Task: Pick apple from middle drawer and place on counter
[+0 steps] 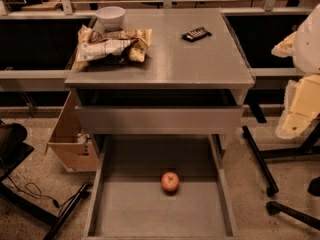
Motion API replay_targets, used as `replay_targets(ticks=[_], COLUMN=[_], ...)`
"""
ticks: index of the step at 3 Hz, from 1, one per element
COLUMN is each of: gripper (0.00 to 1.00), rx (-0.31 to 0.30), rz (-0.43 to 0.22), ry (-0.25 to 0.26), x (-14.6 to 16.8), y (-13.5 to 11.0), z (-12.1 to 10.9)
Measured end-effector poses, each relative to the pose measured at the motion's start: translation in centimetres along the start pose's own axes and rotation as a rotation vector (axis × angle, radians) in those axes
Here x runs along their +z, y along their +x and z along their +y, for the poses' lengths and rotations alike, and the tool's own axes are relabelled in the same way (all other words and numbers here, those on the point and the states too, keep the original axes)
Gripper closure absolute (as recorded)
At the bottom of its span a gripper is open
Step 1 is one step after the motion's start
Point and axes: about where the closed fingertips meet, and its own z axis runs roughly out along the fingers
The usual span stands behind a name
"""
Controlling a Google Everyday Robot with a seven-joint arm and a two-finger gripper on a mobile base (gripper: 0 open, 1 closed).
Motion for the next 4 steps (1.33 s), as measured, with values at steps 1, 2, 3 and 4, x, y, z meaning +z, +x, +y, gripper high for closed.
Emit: replay_targets(ticks=[1,2,3,4], gripper=[0.0,0.0,0.0,0.0], rx=[0.0,0.009,0.076,0.149], rz=[0.0,-0.076,-0.253,-0.429], ry=[0.0,0.011,-0.081,-0.165], x=[0.0,1.9,9.2,16.0], y=[0.0,-1.2,-3.0,-5.0], z=[0.0,-0.4,1.6,4.7])
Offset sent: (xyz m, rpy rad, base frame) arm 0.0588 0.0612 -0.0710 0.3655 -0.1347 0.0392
